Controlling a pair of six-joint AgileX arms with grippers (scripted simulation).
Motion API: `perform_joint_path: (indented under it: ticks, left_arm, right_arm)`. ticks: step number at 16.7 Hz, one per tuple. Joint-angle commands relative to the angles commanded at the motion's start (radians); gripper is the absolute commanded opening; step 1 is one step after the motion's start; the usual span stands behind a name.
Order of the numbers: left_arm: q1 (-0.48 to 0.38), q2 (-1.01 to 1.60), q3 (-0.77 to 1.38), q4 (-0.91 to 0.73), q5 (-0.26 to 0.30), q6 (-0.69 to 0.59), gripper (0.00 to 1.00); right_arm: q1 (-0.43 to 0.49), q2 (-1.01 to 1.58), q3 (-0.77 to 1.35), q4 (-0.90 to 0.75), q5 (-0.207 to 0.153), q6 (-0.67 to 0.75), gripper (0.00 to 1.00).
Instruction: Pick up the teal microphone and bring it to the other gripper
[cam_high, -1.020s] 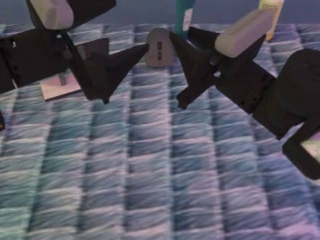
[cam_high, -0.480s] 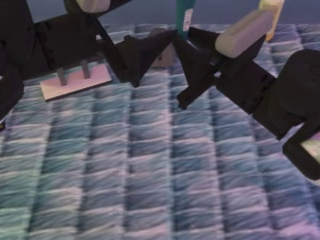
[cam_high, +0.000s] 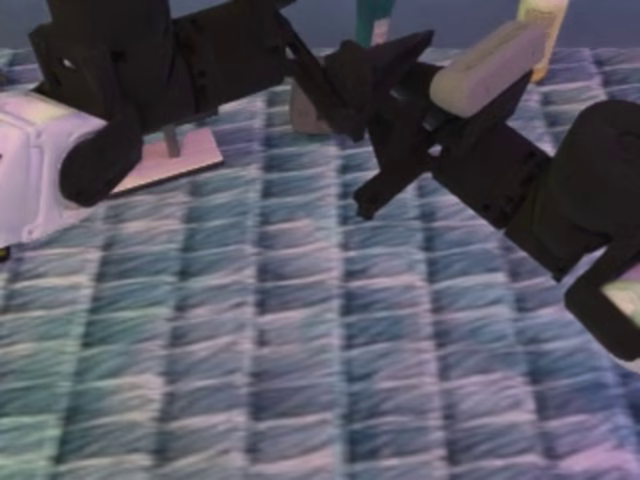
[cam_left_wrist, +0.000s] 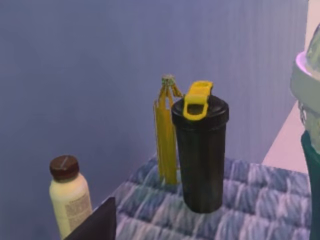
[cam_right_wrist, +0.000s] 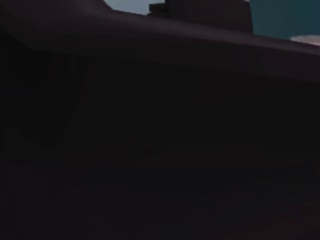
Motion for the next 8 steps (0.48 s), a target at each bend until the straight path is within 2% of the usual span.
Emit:
perform_joint_path:
  ticks: [2, 8]
  left_arm:
    - [0.0, 0.0, 0.0, 0.0, 0.0, 0.0, 1.0]
    - [0.0, 0.0, 0.0, 0.0, 0.0, 0.0, 0.55]
  right_arm:
    - [0.0, 0.0, 0.0, 0.0, 0.0, 0.0, 0.0]
    - [0.0, 0.0, 0.0, 0.0, 0.0, 0.0, 0.0]
